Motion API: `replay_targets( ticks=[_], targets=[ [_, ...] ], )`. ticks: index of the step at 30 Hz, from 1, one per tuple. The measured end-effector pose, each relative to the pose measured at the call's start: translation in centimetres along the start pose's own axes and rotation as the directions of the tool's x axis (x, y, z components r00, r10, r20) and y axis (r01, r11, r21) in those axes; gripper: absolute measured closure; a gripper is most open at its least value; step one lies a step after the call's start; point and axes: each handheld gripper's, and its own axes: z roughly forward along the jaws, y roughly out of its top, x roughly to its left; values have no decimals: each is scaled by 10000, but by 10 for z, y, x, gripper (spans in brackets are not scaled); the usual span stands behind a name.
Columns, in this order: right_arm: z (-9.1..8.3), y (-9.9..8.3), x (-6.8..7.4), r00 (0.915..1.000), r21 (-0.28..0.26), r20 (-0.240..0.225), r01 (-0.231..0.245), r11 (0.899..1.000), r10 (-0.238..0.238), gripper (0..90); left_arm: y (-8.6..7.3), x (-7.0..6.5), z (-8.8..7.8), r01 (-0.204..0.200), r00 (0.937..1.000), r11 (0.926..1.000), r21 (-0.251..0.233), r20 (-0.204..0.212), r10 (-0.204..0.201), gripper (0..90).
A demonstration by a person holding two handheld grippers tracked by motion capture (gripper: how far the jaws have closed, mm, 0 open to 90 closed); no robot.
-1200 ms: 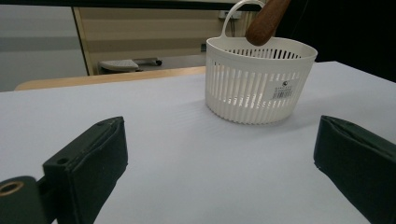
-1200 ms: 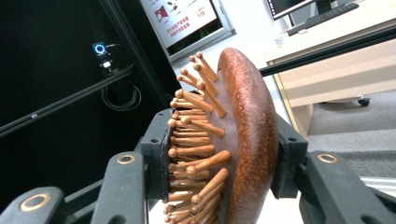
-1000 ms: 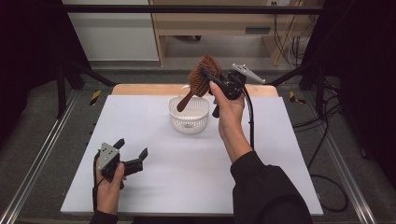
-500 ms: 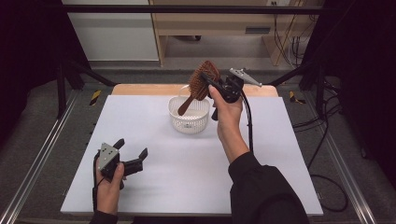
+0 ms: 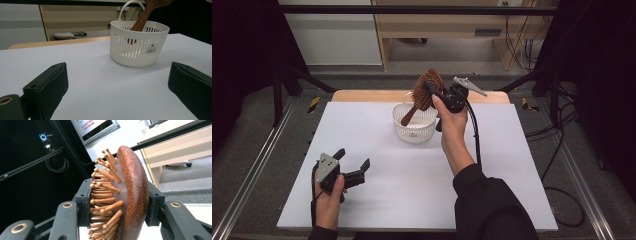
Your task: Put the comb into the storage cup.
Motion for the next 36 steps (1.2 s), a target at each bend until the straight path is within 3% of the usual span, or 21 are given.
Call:
replay_targets(
  ticks=[36],
  targets=[
    [9, -28, -16, 9990, 394, 240, -398, 9984, 389, 508, -1, -2, 1, -176, 9998, 9998, 85, 73, 176, 28]
  ],
)
